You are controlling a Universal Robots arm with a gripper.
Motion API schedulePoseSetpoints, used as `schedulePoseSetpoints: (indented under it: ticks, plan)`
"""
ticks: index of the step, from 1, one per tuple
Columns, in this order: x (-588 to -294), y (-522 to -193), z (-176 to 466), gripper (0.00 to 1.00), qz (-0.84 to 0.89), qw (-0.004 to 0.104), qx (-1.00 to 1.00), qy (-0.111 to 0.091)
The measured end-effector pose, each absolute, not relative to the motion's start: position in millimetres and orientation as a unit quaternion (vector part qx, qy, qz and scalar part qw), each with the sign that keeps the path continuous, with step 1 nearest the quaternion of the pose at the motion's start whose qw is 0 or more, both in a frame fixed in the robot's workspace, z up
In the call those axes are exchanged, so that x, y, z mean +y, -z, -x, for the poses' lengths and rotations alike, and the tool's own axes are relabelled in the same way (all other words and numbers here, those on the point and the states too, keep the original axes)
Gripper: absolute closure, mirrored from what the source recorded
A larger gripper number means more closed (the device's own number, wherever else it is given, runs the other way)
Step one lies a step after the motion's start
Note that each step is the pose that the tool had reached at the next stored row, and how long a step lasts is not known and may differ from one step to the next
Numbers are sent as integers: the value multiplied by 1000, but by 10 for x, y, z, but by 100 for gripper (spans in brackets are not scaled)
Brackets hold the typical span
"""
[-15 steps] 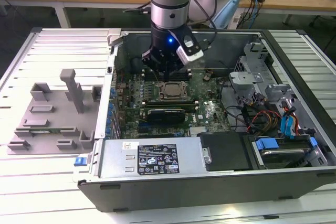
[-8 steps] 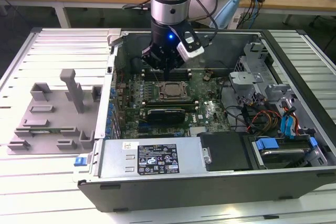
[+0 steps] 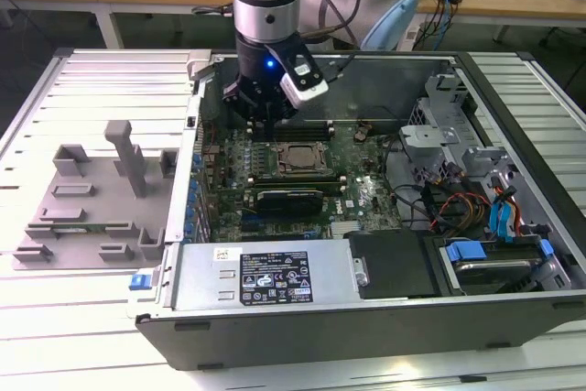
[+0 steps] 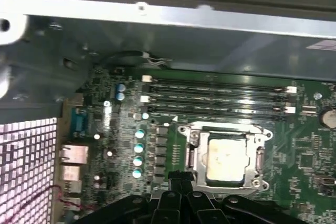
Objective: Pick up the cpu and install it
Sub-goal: 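Install the first cpu locking lever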
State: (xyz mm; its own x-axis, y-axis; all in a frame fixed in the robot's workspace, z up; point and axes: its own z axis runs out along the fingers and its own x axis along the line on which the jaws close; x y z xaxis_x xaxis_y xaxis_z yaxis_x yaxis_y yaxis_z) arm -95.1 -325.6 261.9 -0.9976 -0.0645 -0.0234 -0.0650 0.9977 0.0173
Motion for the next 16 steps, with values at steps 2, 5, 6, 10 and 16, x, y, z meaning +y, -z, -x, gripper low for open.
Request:
schedulePoseSetpoints:
  ticks: [2, 5, 6, 10, 16]
  plan:
    - [-3255, -2619, 985, 89, 32, 12, 999, -12]
    - [-3256, -2619, 1070, 89, 32, 15, 999, -26]
    - [-3256, -2619, 1087, 89, 32, 16, 999, -36]
    - [-3256, -2619, 1127, 89, 32, 18, 997, -68]
    - [-3256, -2618, 1167, 89, 31, 21, 991, -127]
